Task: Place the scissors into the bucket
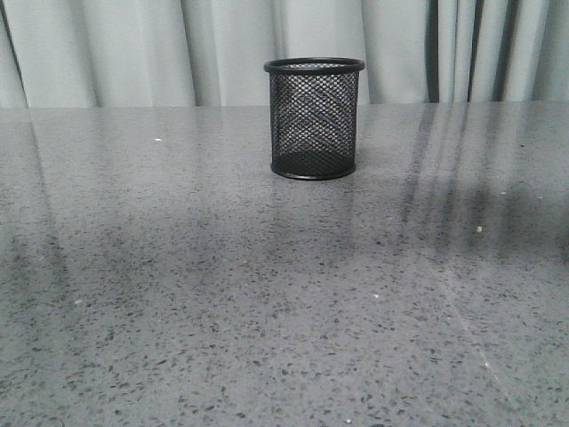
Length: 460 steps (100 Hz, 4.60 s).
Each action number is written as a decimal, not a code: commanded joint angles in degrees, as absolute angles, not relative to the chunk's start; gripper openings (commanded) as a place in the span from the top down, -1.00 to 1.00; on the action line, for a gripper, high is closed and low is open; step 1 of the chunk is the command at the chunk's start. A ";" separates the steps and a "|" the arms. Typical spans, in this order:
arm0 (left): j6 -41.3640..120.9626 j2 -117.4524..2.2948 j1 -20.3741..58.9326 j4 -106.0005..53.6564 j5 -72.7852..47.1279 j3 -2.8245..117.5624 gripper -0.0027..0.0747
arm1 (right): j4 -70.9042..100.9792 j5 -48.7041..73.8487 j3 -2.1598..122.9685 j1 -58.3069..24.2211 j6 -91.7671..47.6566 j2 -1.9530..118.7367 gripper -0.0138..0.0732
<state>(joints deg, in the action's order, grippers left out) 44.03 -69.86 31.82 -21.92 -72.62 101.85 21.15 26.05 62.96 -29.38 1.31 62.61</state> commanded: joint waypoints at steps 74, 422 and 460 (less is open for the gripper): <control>17.50 -25.48 32.27 -16.51 -70.02 82.07 0.98 | 0.32 44.65 88.92 -23.88 -4.20 82.43 0.85; 13.99 -14.90 26.47 -5.98 -10.83 21.75 0.98 | 4.69 3.60 28.79 -29.14 -11.98 22.56 0.83; 13.99 -14.90 26.47 -5.98 -10.94 21.75 0.98 | 4.69 3.60 28.79 -29.14 -11.98 22.56 0.83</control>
